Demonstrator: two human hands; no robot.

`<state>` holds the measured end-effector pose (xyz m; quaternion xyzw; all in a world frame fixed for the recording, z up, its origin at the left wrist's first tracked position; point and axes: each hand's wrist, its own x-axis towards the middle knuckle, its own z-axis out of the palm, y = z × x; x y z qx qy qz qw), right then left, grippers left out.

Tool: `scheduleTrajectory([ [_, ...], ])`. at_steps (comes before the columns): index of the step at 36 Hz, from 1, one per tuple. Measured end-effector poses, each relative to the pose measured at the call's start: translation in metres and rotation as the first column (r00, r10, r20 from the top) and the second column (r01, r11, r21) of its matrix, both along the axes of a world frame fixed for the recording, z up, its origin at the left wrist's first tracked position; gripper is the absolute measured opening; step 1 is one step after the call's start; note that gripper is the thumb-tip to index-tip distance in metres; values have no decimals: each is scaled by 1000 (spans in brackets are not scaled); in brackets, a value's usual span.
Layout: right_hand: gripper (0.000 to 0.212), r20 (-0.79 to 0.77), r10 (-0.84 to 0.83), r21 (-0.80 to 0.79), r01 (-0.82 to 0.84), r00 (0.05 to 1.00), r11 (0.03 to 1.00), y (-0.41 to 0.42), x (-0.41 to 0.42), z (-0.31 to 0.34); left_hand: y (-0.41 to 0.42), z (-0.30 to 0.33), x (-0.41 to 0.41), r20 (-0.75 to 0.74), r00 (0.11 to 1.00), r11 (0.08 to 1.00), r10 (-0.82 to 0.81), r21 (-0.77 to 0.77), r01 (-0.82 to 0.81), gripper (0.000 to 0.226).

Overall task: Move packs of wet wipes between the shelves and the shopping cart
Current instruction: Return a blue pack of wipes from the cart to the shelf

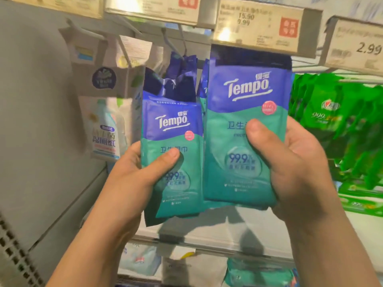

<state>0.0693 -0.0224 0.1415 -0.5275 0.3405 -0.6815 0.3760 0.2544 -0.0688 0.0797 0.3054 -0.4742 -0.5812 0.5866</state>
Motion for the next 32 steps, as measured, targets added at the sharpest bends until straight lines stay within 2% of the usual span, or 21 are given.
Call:
scheduleTrajectory([
  [5, 36, 65, 41, 68, -45, 997, 997, -13, -1, 5, -3, 6, -1, -27, 999, 1000, 18, 5, -17, 49],
  [11, 45, 116, 51, 152, -69, 992, 986, -24, -8, -4, -11, 1, -3, 30, 998, 998, 54, 10, -54, 53],
  [17, 48, 101, 62, 158, -77, 993, 984, -32, -16, -21, -18, -4, -5, 50, 994, 995, 102, 2, -103, 56],
  [21, 36, -36, 11, 208, -4, 999, 978, -44, -22, -48, -22, -4, -5, 83, 985, 988, 154, -29, -152, 61],
  [25, 55, -40, -50, 216, 57, 998, 975, -57, -21, -62, -25, -2, -5, 67, 982, 984, 177, -46, -175, 58],
  [28, 43, -4, -109, 201, 107, 994, 974, -68, -19, -62, -29, -3, -6, 93, 977, 981, 192, -57, -187, 61],
  [32, 34, 22, -112, 269, 102, 993, 958, -84, -12, -55, -37, -7, -9, 97, 977, 981, 192, -58, -187, 54],
])
